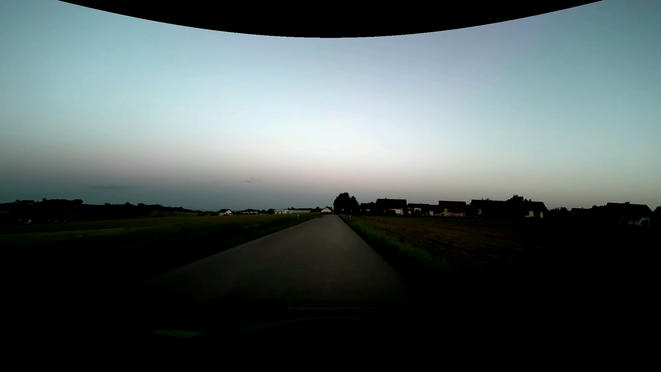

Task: Follow the waypoints while adhering to traffic rules and regulations

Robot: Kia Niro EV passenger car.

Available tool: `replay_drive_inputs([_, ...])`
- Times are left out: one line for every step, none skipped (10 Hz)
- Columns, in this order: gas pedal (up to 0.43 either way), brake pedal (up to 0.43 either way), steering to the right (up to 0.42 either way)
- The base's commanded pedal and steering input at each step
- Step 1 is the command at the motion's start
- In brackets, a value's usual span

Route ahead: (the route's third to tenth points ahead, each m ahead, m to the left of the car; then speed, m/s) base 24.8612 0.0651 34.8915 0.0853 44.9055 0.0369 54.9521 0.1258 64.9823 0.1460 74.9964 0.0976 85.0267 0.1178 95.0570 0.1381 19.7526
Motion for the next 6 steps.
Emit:
replay_drive_inputs([0.000, 0.000, 0.000])
replay_drive_inputs([0.000, 0.000, 0.000])
replay_drive_inputs([0.000, 0.000, 0.000])
replay_drive_inputs([0.000, 0.000, 0.001])
replay_drive_inputs([0.000, 0.000, 0.002])
replay_drive_inputs([0.000, 0.000, 0.002])
